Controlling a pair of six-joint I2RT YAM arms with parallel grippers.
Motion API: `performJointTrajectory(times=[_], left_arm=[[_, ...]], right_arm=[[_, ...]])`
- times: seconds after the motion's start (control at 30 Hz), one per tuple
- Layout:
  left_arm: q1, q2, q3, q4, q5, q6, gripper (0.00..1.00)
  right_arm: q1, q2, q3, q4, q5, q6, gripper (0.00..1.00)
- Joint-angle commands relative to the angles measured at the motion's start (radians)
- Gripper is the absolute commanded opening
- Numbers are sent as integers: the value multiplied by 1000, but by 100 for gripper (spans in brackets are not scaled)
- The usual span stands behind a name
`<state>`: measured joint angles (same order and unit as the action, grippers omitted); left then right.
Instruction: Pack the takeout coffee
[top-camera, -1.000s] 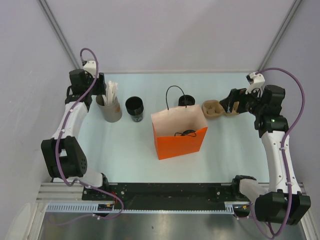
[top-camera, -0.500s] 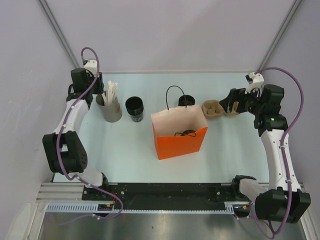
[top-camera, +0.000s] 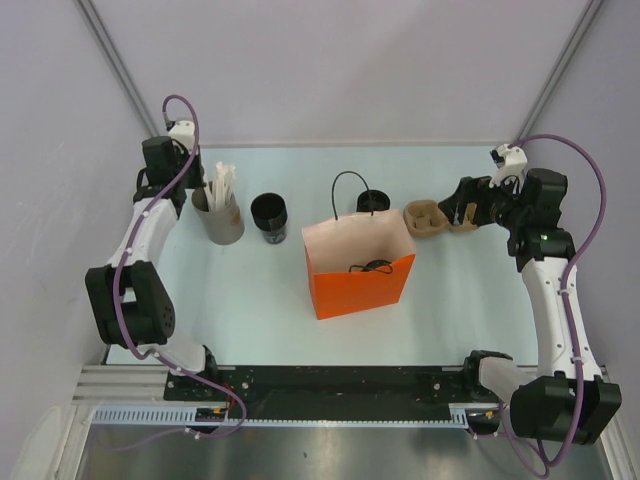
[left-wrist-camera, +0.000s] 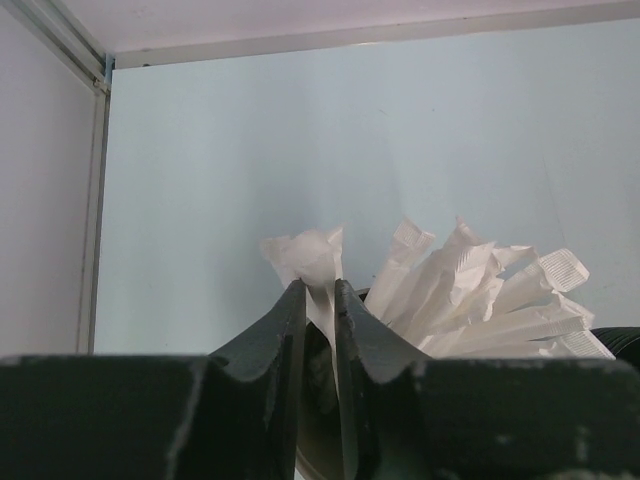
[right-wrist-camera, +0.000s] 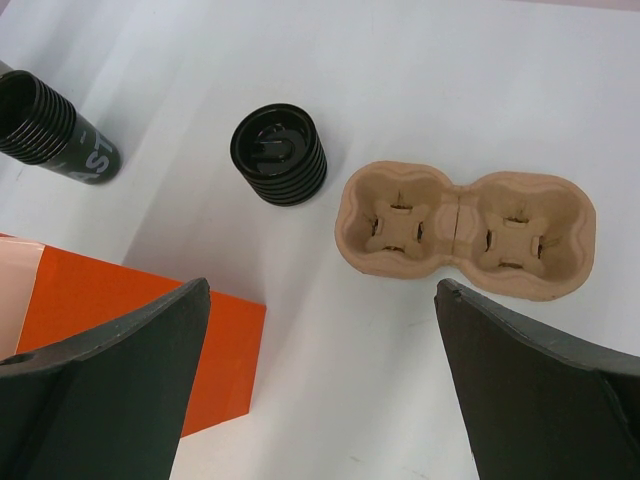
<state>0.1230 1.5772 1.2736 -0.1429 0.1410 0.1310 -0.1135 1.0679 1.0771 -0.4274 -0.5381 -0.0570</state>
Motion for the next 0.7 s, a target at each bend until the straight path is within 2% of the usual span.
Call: performJointTrajectory(times=[0.0, 0.4, 0.43, 0.67], left_arm=[[7, -34, 29, 26, -9, -5, 18], [7, -43, 36, 17, -12, 1, 5], [6, -48, 36, 14, -11, -1, 0], [7, -120, 27, -9, 29, -14, 0]], right_arm=[[-2, -6, 0, 42, 0, -14, 100], [-2, 0, 0, 42, -2, -15, 100], [-2, -2, 0, 41, -3, -15, 100], [-3, -3, 0, 41, -2, -15, 100]])
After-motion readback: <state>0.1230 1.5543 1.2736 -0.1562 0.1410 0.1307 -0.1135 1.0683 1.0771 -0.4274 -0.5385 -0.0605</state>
